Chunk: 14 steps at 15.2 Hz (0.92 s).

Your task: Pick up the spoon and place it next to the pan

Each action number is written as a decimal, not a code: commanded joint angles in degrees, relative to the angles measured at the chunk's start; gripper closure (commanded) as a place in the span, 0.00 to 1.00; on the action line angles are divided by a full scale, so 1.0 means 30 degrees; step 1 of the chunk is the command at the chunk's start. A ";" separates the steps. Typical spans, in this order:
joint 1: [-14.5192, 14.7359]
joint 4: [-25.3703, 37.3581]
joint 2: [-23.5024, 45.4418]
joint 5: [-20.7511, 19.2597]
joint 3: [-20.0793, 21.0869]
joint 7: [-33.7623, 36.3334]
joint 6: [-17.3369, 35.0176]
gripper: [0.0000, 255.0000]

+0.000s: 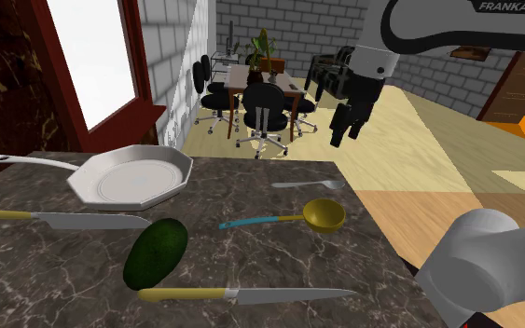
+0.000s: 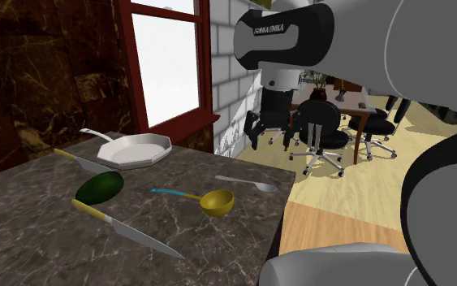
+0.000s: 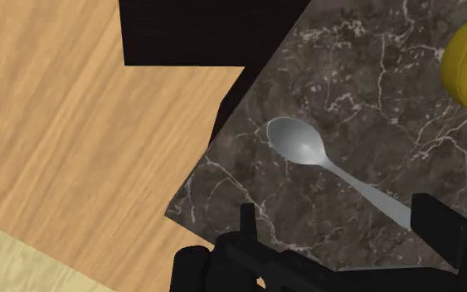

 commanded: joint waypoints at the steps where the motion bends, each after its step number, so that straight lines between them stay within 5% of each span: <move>1: 0.0000 0.0000 0.0000 0.0000 0.0000 0.0000 0.0000 0.00; 9: 0.4774 -0.3714 0.0935 0.1821 -0.3051 -1.0829 0.5966 0.00; 14: 0.5070 -0.4643 0.1270 0.2041 -0.3084 -1.1275 0.7262 0.00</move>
